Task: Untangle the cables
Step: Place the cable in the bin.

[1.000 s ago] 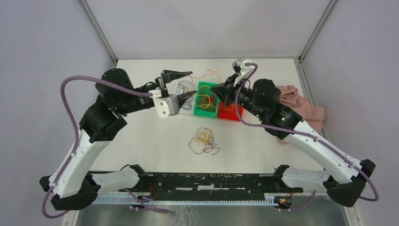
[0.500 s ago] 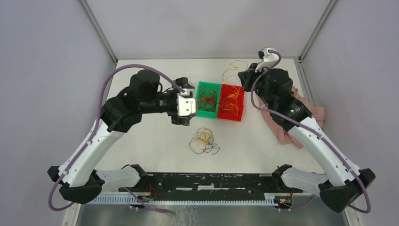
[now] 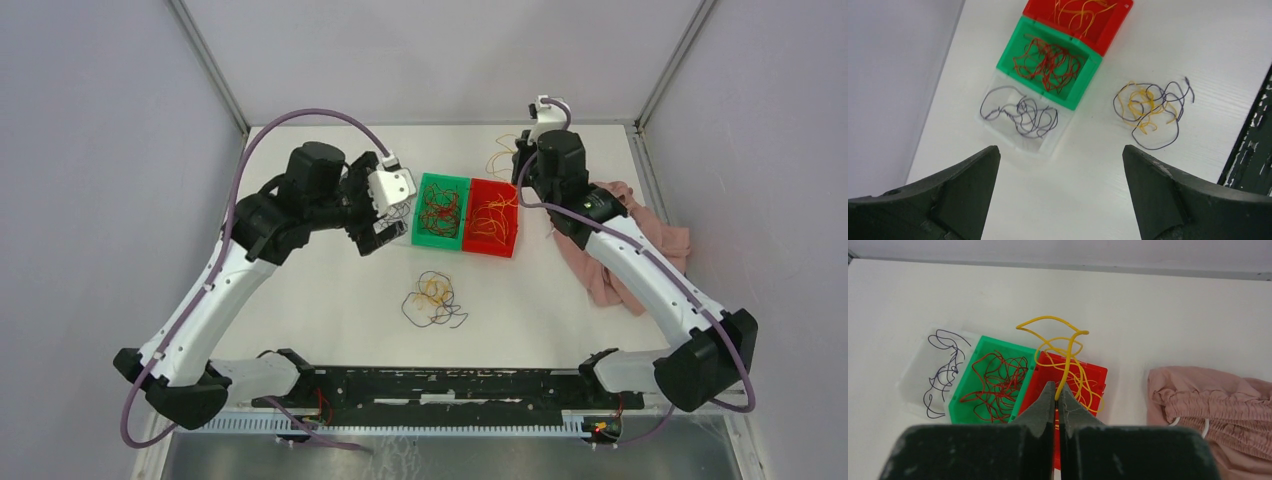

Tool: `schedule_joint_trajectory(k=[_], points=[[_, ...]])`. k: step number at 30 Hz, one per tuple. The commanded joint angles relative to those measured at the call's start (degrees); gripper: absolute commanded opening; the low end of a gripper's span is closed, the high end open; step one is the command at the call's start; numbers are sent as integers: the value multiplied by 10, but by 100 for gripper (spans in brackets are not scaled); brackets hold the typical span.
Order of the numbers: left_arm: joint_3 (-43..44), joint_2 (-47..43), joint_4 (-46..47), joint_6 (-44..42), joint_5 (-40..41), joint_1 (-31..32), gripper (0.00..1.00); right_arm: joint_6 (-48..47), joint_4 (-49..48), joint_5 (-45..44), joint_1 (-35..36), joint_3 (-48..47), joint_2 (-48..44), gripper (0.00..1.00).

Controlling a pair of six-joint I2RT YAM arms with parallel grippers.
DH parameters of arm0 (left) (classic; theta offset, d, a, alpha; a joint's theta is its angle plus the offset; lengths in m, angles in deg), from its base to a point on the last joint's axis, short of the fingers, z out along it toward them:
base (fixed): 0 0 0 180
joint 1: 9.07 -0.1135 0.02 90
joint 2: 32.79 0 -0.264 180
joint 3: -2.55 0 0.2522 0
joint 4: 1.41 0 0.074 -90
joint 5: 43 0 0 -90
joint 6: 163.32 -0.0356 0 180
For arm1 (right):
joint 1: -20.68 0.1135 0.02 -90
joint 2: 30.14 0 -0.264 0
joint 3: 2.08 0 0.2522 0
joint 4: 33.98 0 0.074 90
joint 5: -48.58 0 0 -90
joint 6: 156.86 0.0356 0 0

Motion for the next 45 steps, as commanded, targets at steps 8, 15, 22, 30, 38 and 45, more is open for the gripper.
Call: schedule_joint_trajectory(k=[8,15,22,30,38,45], points=[[8,-4,45,102,17,-83,99,24,-41,-25,-7,14,83,0],[16,-4,56,119,53,-85,99,36,-24,-51,-7,34,135,1],[5,5,64,110,130,-86,99,63,14,-30,-7,23,205,1],[-9,22,54,125,134,-90,99,84,39,-7,-6,-12,295,1],[-19,9,62,106,110,-92,99,79,46,25,-7,-43,349,3],[-11,11,68,98,105,-93,99,79,62,64,-6,-51,266,47]])
